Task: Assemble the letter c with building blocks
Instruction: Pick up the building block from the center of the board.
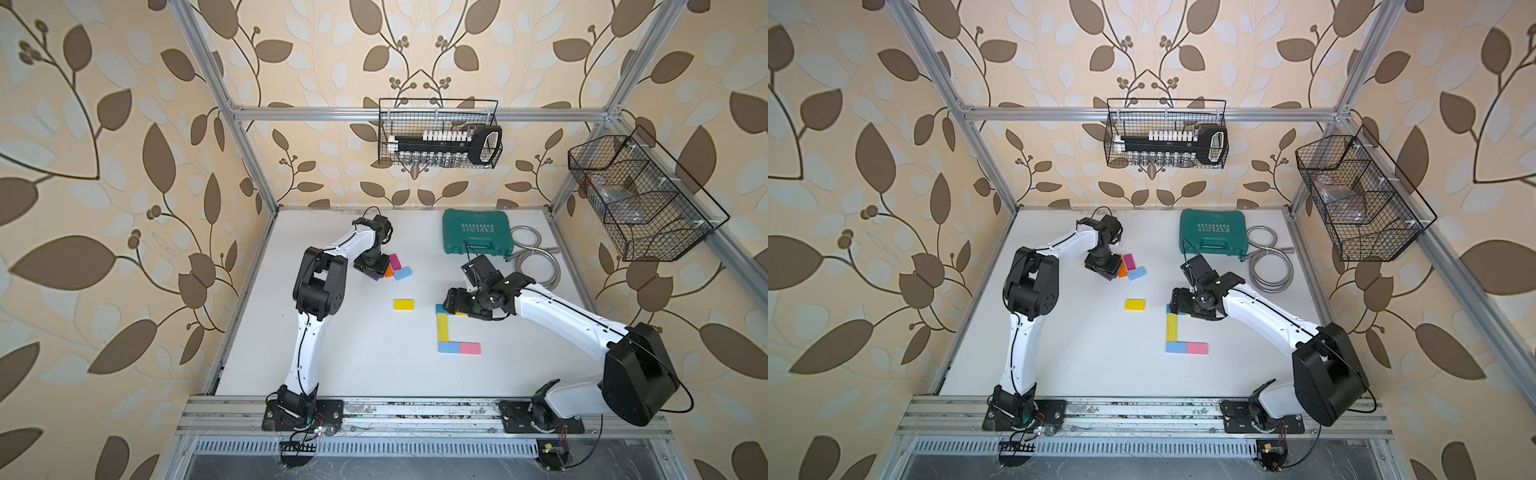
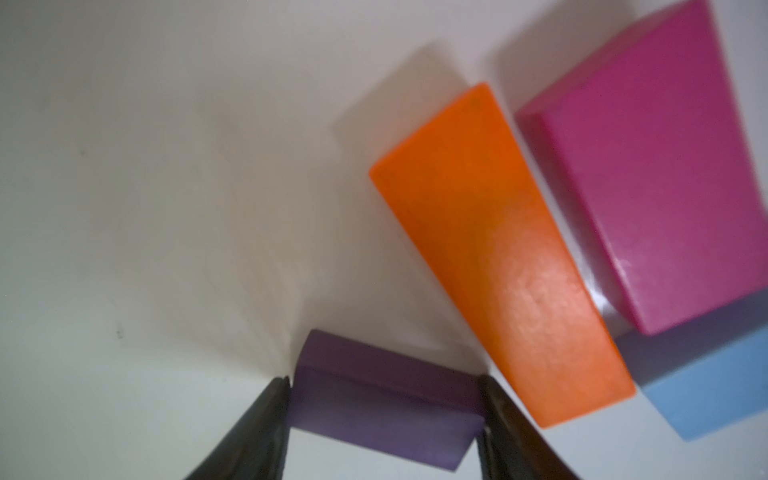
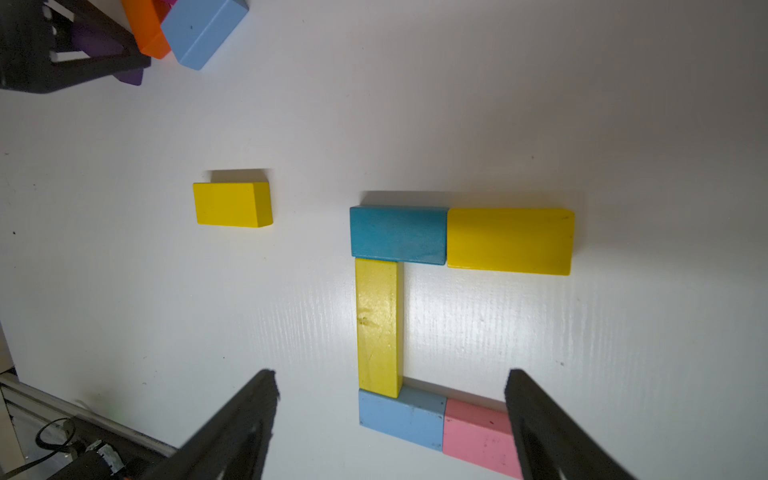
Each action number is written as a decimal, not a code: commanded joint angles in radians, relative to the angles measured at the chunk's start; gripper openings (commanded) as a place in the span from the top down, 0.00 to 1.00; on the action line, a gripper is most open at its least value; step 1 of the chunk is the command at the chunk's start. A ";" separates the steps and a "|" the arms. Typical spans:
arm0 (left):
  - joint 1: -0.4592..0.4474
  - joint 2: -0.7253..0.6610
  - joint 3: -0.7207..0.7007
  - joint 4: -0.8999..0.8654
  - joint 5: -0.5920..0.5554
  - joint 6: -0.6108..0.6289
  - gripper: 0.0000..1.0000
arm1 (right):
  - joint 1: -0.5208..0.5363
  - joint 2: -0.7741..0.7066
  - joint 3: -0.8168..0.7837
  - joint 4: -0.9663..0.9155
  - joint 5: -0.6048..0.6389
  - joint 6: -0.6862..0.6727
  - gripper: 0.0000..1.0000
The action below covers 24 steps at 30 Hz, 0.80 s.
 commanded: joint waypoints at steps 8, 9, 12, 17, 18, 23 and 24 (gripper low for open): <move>0.011 -0.136 -0.053 -0.050 -0.053 -0.132 0.48 | -0.003 -0.024 0.002 -0.015 -0.001 -0.011 0.16; 0.011 -0.158 -0.054 -0.056 -0.053 -0.155 0.48 | -0.003 -0.024 0.000 -0.015 -0.001 -0.010 0.16; 0.011 -0.213 -0.058 -0.081 -0.027 -0.237 0.48 | -0.003 -0.028 -0.001 -0.012 0.001 -0.011 0.16; -0.018 -0.341 -0.126 -0.057 0.127 -0.443 0.47 | -0.004 -0.041 -0.013 -0.009 0.005 -0.010 0.16; -0.035 -0.361 -0.133 -0.061 0.125 -0.494 0.48 | -0.007 -0.045 -0.016 -0.009 0.004 -0.010 0.16; -0.182 -0.414 -0.153 -0.049 0.113 -0.698 0.47 | -0.029 -0.080 -0.041 -0.009 -0.002 -0.009 0.16; -0.215 -0.417 -0.151 -0.048 0.102 -0.742 0.47 | -0.036 -0.090 -0.049 -0.010 -0.004 -0.010 0.16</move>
